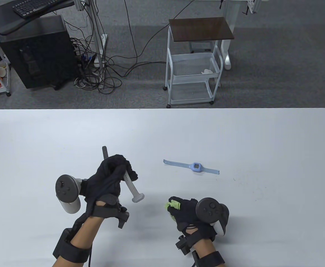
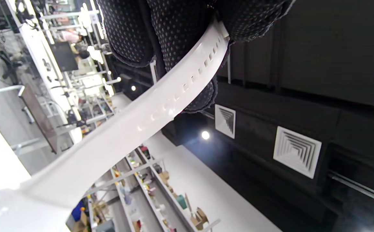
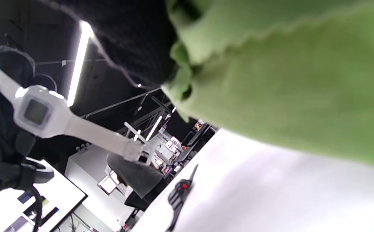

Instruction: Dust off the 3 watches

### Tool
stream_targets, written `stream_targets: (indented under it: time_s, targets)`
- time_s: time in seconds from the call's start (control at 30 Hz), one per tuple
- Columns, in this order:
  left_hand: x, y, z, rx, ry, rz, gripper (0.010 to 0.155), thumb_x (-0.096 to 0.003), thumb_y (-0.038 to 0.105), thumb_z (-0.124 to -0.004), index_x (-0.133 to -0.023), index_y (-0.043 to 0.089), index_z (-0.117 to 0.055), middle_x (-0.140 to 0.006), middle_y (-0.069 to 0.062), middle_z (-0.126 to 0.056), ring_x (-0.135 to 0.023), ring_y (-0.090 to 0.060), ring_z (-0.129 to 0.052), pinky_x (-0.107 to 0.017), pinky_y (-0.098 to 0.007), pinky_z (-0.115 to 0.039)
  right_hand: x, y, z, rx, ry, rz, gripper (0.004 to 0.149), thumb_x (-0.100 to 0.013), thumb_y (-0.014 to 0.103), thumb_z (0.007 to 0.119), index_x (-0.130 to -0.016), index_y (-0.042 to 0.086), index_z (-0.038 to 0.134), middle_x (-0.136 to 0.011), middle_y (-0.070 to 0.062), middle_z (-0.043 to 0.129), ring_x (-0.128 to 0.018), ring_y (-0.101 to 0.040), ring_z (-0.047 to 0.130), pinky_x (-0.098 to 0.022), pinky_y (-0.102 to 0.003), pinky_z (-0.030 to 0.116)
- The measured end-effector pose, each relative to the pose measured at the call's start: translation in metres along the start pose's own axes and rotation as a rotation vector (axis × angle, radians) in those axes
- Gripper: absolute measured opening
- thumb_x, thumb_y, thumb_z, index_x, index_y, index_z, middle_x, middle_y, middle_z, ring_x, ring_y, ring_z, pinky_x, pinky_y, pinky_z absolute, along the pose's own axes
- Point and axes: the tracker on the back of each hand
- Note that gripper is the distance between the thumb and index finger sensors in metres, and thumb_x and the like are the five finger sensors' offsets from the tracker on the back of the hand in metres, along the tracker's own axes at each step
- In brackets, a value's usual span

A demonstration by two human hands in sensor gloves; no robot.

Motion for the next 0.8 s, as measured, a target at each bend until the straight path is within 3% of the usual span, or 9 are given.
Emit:
stream_targets:
  time_s: [0.27, 0.57, 0.8]
  targets:
    - [0.001, -0.012, -0.003, -0.018, -0.022, 0.037, 0.042, -0.0608, 0.041, -0.070, -0.100, 0.026, -0.063, -0.089, 0.006, -0.083, -0.062, -0.003, -0.108, -0.066, -0.034, -0.085, -0.004, -0.007, 0.012, 0.177, 0.171, 0.067, 0.058, -0.042, 0.045, 0.082, -0.089, 0.012, 0.082, -0.095, -0.036, 0.061, -0.080, -0.062, 0.056, -0.053, -0.081, 0.022]
    - [0.001, -0.015, -0.008, -0.023, -0.051, 0.046, 0.042, -0.0607, 0.041, -0.070, -0.100, 0.026, -0.063, -0.089, 0.006, -0.083, -0.062, -0.003, -0.108, -0.066, -0.034, -0.085, -0.006, -0.011, 0.028, 0.340, 0.359, 0.167, 0.065, -0.043, 0.049, 0.079, -0.098, 0.017, 0.068, -0.104, -0.033, 0.041, -0.091, -0.063, 0.033, -0.052, -0.081, 0.010]
    - [0.001, -0.013, -0.012, -0.015, -0.072, 0.036, 0.043, -0.0608, 0.041, -0.070, -0.100, 0.026, -0.063, -0.089, 0.006, -0.083, -0.062, -0.003, -0.108, -0.066, -0.034, -0.085, -0.006, -0.011, 0.032, 0.368, 0.399, 0.182, 0.069, -0.042, 0.051, 0.078, -0.101, 0.019, 0.062, -0.106, -0.031, 0.036, -0.092, -0.062, 0.029, -0.052, -0.080, 0.008]
Point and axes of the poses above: the tracker on the back of each hand, its own y axis roughly to the thumb side, its own x axis roughly from the fingertips to the wrist, z = x × y
